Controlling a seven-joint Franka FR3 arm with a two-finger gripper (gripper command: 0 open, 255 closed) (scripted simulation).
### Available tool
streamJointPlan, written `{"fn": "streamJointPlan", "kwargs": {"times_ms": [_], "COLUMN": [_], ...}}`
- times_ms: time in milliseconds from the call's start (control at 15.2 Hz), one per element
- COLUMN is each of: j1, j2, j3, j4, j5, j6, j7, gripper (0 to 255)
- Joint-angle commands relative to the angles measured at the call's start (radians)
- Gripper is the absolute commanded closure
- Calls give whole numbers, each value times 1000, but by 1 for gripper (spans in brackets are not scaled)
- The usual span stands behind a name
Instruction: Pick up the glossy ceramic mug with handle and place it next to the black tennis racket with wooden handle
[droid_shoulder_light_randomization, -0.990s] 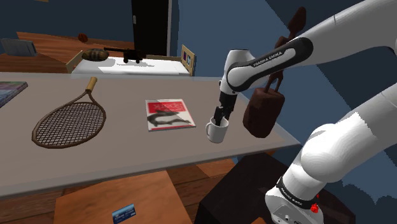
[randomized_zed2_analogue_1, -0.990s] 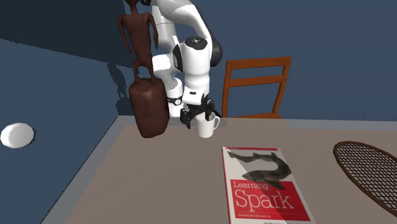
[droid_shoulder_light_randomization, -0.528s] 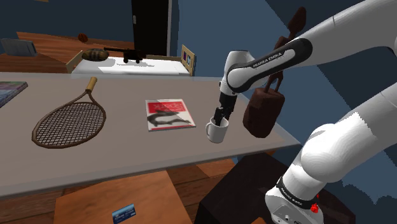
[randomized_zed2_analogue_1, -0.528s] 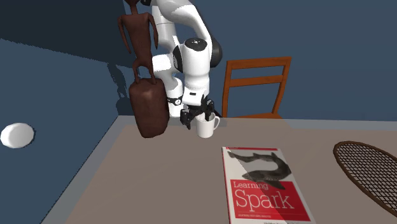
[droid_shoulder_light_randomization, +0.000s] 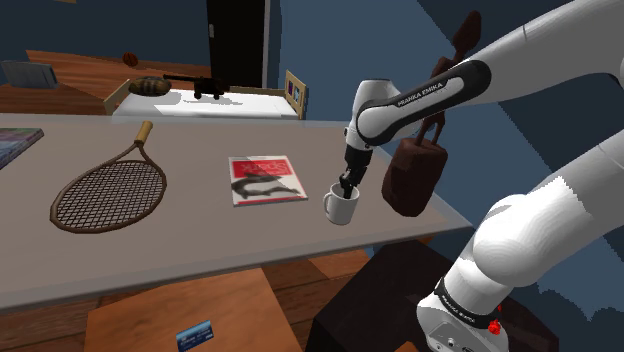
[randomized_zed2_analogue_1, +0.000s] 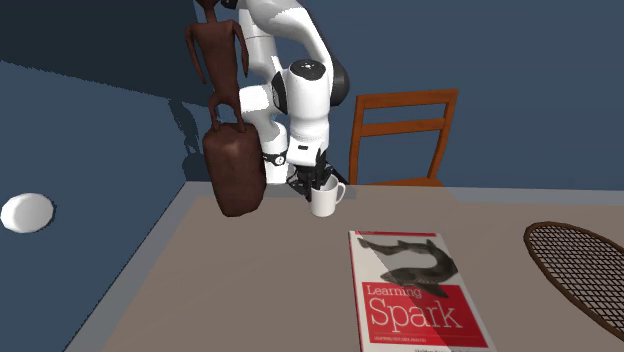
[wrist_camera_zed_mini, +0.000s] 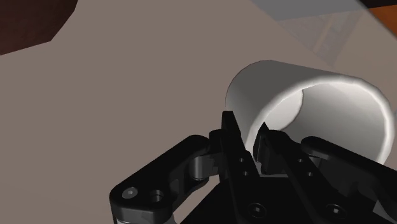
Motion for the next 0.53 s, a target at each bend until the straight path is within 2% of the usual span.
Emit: {"fn": "streamJointPlan", "kwargs": {"times_ms": [0,462], "j1": [0,-2], "j2": [0,-54], "j3": [0,2], "j4": [0,42], "j5": [0,-4], "j6": [0,-96], "j7": [0,6], "gripper": [255,255]}}
